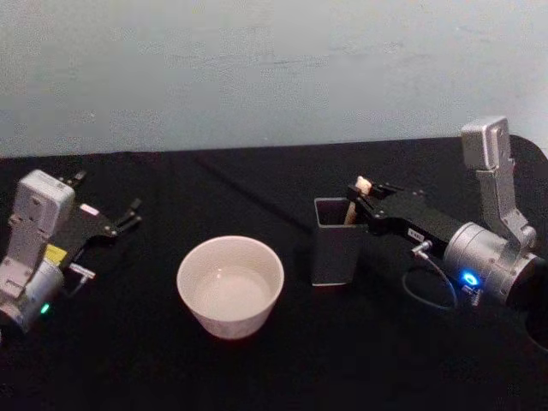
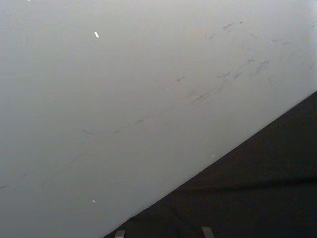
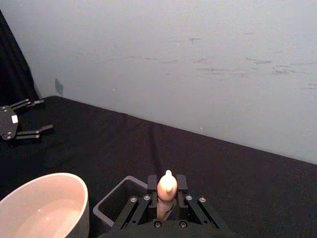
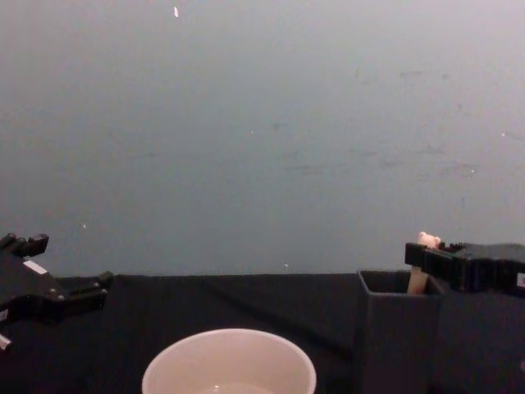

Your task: Pick up the stirring spoon with one hand, stir inside the cup, then place it back in its original position.

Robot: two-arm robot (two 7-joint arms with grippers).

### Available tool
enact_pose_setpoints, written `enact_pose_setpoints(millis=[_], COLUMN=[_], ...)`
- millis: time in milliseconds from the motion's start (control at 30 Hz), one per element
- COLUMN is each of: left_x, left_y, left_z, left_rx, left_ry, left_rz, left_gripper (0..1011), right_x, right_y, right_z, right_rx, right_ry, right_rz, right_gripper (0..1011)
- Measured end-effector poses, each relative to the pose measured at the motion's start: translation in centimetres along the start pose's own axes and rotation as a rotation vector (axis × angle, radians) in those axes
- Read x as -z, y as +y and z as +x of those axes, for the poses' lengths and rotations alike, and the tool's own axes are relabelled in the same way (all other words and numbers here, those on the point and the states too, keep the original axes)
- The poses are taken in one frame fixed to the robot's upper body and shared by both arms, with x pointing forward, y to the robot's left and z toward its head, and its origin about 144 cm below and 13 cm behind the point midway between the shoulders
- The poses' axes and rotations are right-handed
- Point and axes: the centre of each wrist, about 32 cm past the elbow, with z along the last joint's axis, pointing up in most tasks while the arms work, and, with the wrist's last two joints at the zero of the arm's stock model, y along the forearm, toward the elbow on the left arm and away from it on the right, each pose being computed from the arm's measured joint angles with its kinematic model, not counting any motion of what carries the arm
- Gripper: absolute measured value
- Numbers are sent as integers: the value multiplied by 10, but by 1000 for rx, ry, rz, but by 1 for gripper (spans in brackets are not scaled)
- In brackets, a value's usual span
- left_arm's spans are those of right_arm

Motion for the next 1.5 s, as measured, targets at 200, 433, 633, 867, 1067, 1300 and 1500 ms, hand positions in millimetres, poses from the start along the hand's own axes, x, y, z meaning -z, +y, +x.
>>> enact_pose_setpoints(millis=[200, 433, 633, 867, 1067, 1300, 1500], left_x=[0, 0, 0, 0, 0, 0, 0], left_y=[0, 0, 0, 0, 0, 0, 0], left_z=[0, 0, 0, 0, 0, 0, 0], left_rx=[0, 0, 0, 0, 0, 0, 0], left_ry=[0, 0, 0, 0, 0, 0, 0], left_rz=[0, 0, 0, 0, 0, 0, 0], left_gripper=[1001, 1001, 1001, 1001, 1001, 1001, 1001], right_x=[0, 0, 0, -1, -6, -13, -22], right_y=[0, 0, 0, -1, -4, -7, -10], right_z=[0, 0, 0, -2, -7, -10, -12], right_rx=[0, 0, 0, -31, -71, -86, -84], right_ry=[0, 0, 0, 7, 26, 22, 0], right_rz=[0, 0, 0, 1, 19, 51, 91], right_gripper=[214, 214, 214, 214, 214, 214, 214])
